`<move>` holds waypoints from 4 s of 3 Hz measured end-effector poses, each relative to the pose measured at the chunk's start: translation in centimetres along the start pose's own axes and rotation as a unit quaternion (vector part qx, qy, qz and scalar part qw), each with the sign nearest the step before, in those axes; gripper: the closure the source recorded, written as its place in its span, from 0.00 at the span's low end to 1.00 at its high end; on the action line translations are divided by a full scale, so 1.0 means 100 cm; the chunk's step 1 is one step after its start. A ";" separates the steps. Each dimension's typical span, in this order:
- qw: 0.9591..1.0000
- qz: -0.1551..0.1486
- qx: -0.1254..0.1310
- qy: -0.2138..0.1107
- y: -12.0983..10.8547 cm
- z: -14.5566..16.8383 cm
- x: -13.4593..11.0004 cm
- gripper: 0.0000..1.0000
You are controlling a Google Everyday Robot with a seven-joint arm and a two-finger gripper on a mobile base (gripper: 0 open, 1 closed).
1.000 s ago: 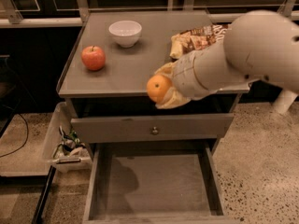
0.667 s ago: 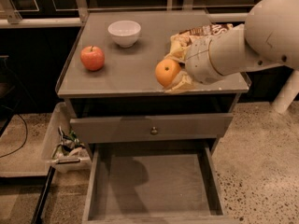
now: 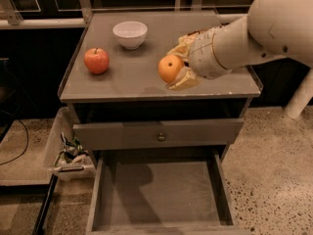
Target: Pick orange from middle drawer and place on counter
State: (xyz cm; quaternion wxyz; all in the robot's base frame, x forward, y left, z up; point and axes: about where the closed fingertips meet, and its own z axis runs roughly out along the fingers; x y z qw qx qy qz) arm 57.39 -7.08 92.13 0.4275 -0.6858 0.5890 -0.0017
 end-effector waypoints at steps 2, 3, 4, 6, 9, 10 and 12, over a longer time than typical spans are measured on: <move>0.998 0.028 -0.012 -0.051 -0.057 0.048 0.008 1.00; 0.997 0.052 -0.015 -0.063 -0.075 0.067 0.025 1.00; 0.995 0.072 -0.028 -0.064 -0.083 0.084 0.039 1.00; 0.991 0.107 -0.069 -0.040 -0.075 0.120 0.064 1.00; 0.991 0.107 -0.070 -0.039 -0.075 0.121 0.064 0.36; 0.991 0.107 -0.071 -0.039 -0.075 0.121 0.064 0.12; 0.991 0.107 -0.071 -0.039 -0.075 0.121 0.064 0.00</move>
Offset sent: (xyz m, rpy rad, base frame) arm 0.1181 0.0213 -0.0067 0.1508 0.0728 0.0377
